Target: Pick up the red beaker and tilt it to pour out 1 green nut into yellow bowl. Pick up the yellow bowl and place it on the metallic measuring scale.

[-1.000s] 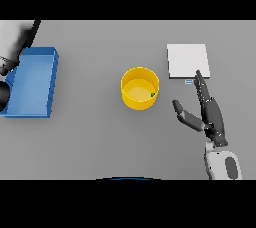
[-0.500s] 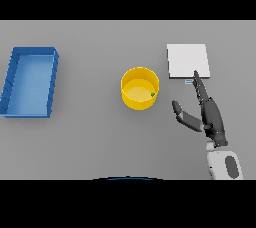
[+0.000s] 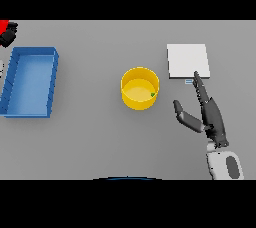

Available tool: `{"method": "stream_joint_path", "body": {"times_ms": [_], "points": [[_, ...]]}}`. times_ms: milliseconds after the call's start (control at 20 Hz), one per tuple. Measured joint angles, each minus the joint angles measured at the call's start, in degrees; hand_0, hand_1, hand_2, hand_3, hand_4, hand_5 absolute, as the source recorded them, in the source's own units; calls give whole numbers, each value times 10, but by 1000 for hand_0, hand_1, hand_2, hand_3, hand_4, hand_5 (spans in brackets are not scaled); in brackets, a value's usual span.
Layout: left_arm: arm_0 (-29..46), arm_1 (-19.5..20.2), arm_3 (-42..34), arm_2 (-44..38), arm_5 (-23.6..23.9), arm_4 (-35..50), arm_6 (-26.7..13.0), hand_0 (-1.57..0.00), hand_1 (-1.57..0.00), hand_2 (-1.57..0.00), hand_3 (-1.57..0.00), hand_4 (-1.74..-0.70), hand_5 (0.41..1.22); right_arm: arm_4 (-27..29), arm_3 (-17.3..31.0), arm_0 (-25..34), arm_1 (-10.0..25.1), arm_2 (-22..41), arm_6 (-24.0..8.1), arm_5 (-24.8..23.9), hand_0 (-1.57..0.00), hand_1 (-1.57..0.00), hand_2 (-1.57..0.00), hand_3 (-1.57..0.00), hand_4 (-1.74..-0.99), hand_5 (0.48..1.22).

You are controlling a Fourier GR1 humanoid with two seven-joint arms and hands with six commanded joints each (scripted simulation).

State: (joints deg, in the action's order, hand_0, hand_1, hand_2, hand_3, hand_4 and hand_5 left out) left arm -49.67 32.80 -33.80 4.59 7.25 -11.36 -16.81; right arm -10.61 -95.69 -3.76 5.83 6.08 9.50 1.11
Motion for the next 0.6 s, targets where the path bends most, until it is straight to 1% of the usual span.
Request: {"method": "stream_joint_path", "body": {"times_ms": [50, 100, 150, 200, 250, 300, 350, 400, 450, 500, 550, 600], "points": [[30, 1, -46, 1, 4, 9, -20, -1571, -1571, -1571, -1570, -1741, 1186, -1, 1, -1, 3, -1, 2, -1, 1, 1, 1, 1, -1175, 676], [58, 0, -84, 3, 9, 16, -37, -1571, -1571, -1571, -1571, -1741, 1151, -3, 8, 0, 0, -1, -4, -1, 1, 1, 1, 1, -1174, 676], [87, -6, -124, 7, 16, 25, -46, -1571, -1571, -1571, -1571, -1741, 1098, 1, 11, 0, 3, -4, 0, 1, 1, 1, 1, 1, -1171, 677], [110, -12, -151, 10, 27, 29, -61, -1571, -1571, -1571, -1571, -1741, 1050, 2, 9, 8, 1, -4, -3, -1, 1, 1, 1, 1, -1167, 675], [129, -10, -178, 11, 35, 30, -79, -1571, -1571, -1571, -1571, -1741, 984, 0, 7, 1, -1, -1, 10, 0, 1, 1, 1, 1, -1161, 671], [139, -10, -194, 10, 37, 33, -95, -1571, -1571, -1571, -1571, -1741, 925, -1, -2, 3, -5, 2, 2, -3, 1, 1, 1, 1, -1157, 671], [153, -10, -211, 9, 40, 38, -103, -1571, -1571, -1571, -1571, -1655, 868, 0, -3, -1, -3, 1, -3, -1, 1, 1, 1, 1, -1155, 669], [163, -5, -235, 9, 36, 42, -130, -1571, -1571, -1526, -1525, -1521, 818, 2, -2, 0, -2, 0, -7, 0, 1, 1, 1, 1, -1155, 670], [173, -2, -254, 12, 26, 45, -141, -1469, -1344, -1276, -1318, -1369, 774, 2, -7, -5, -4, 4, -1, 2, 1, 1, 1, 1, -1153, 670], [184, 6, -278, 17, -2, 55, -126, -1175, -1075, -1021, -1055, -1232, 737, 2, 1, 3, -5, 1, -12, -1, 1, 1, 1, 1, -1151, 670], [189, 13, -298, 17, -26, 69, -130, -940, -860, -817, -843, -1126, 705, 2, -6, -1, -4, 3, -6, 2, 1, 1, 1, 1, -1149, 670], [193, 13, -308, 13, -54, 93, -123, -751, -687, -653, -675, -1050, 683, 0, -4, -6, -1, 2, -6, 1, 1, 1, 1, 1, -1150, 671]]}}
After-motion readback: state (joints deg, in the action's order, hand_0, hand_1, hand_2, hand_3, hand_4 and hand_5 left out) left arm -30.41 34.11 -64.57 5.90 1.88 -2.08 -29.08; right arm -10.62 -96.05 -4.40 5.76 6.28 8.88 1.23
